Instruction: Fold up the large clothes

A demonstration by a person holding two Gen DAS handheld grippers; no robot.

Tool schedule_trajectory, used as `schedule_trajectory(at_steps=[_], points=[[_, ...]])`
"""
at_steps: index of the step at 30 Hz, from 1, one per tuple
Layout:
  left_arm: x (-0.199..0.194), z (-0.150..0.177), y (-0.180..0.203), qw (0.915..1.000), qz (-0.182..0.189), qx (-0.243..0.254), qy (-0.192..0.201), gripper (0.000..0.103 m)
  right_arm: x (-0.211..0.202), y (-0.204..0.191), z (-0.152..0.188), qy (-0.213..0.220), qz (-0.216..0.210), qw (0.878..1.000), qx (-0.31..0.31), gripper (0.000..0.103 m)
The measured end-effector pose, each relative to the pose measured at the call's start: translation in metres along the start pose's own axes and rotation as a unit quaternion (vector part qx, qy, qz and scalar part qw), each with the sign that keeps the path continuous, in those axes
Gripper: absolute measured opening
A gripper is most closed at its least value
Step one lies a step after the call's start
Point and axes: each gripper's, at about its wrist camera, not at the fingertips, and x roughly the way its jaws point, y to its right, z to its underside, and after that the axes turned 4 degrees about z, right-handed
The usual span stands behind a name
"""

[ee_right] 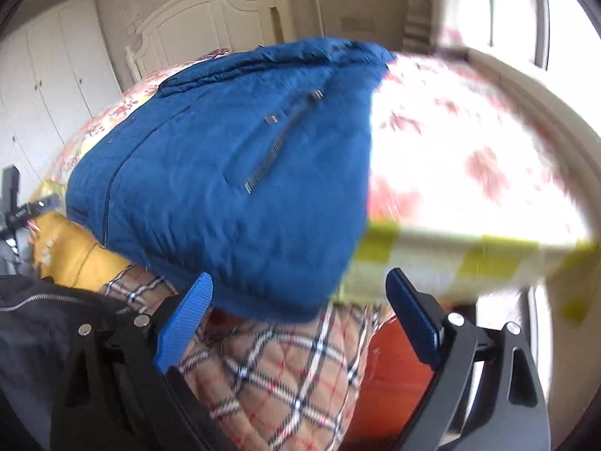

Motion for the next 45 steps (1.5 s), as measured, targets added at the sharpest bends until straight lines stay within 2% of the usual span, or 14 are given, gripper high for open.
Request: schedule_trajectory(at_steps=[5,10,21,22,24,25,27,29,33,36,39,41,43,45], points=[[0.017,-0.001,0.001,0.9993,0.031,-0.02,0.005,0.098,0.008,0.02,0.018,0.017,-0.053,0.997,0.058,0.092],[0.028,0.003,-0.01,0.997,0.059,-0.05,-0.005,0.097,0.025,0.027,0.023,0.019,-0.085,0.992,0.091,0.092],[0.046,0.0,-0.003,0.9959,0.077,-0.047,0.004,0.096,0.054,0.023,0.012,0.024,-0.16,0.98,0.112,0.092],[0.045,0.001,-0.003,0.9956,0.081,-0.047,0.006,0.093,0.056,0.021,0.013,0.023,-0.166,0.979,0.112,0.088],[0.044,0.002,-0.004,0.9953,0.083,-0.049,0.01,0.074,0.059,0.016,0.016,0.021,-0.181,0.978,0.103,0.075],[0.043,0.003,-0.004,0.9948,0.087,-0.052,0.01,0.068,0.057,0.015,0.017,0.025,-0.178,0.979,0.099,0.06],[0.034,0.006,0.001,0.9947,0.091,-0.045,0.013,0.047,0.049,0.01,0.019,0.042,-0.191,0.977,0.082,0.032],[0.023,0.009,0.006,0.9957,0.084,-0.032,0.022,0.032,0.038,0.002,0.019,0.047,-0.181,0.98,0.062,0.026],[0.002,0.009,0.019,0.9949,0.085,-0.015,0.051,0.016,0.009,-0.01,0.019,0.073,-0.172,0.982,0.037,0.017],[-0.018,0.003,0.027,0.9897,0.113,-0.021,0.085,0.012,-0.014,-0.019,0.016,0.1,-0.169,0.98,0.03,0.014],[-0.044,-0.008,0.042,0.9848,0.132,0.0,0.113,0.01,-0.039,-0.027,0.005,0.128,-0.166,0.977,0.022,0.013],[-0.055,-0.014,0.046,0.9815,0.145,0.003,0.125,0.003,-0.052,-0.031,-0.003,0.139,-0.158,0.978,0.01,0.013],[-0.063,-0.024,0.047,0.9763,0.168,-0.005,0.136,0.003,-0.062,-0.034,-0.01,0.152,-0.157,0.976,0.01,0.013],[-0.061,-0.041,0.051,0.9764,0.17,-0.005,0.133,0.003,-0.067,-0.037,-0.022,0.169,-0.157,0.973,0.01,0.012]])
